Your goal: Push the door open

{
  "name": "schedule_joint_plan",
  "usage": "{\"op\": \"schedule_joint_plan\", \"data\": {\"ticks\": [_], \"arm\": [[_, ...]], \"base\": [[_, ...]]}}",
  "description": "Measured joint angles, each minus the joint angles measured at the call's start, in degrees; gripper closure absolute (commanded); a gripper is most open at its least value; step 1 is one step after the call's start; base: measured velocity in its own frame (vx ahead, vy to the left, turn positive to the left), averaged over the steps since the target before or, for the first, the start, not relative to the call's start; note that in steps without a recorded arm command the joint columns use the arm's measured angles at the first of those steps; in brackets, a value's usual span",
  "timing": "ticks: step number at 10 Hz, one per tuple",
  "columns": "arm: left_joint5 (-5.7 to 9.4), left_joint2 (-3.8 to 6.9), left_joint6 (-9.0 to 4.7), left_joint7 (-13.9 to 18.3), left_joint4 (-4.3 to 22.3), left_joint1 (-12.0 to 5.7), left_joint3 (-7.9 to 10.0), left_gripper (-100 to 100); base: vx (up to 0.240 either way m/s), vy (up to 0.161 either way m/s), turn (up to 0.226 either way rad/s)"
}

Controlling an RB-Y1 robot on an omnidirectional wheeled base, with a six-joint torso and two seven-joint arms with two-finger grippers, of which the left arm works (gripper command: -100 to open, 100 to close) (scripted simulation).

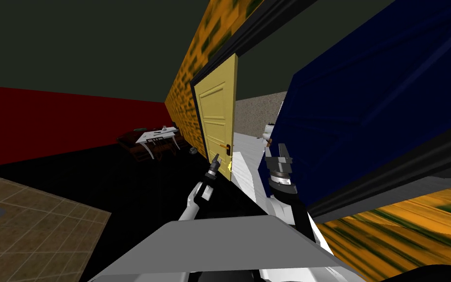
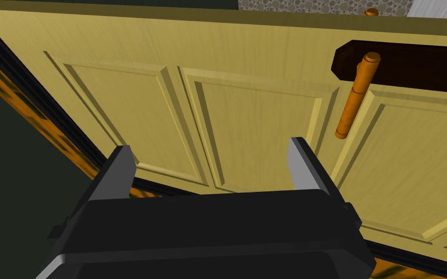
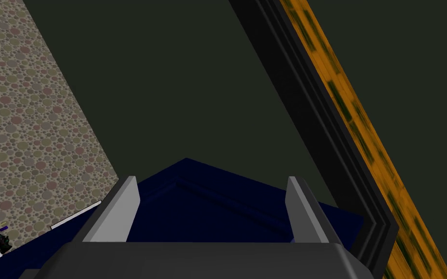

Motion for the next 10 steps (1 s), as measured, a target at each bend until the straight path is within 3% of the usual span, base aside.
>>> {"op": "schedule_joint_plan", "data": {"ticks": [5, 8, 10], "arm": [[-0.41, -0.26, 1.25, 1.3, 7.8, -5.11, -1.76, -100], [-0.83, -0.86, 1.47, 1.7, 12.0, -7.11, -3.01, -100], [-1.01, -0.95, 2.34, 2.2, 14.2, -8.68, -3.8, -100]], "base": [[0.084, 0.085, -0.033], [0.082, 0.1, -0.035], [0.077, 0.064, -0.023]]}}
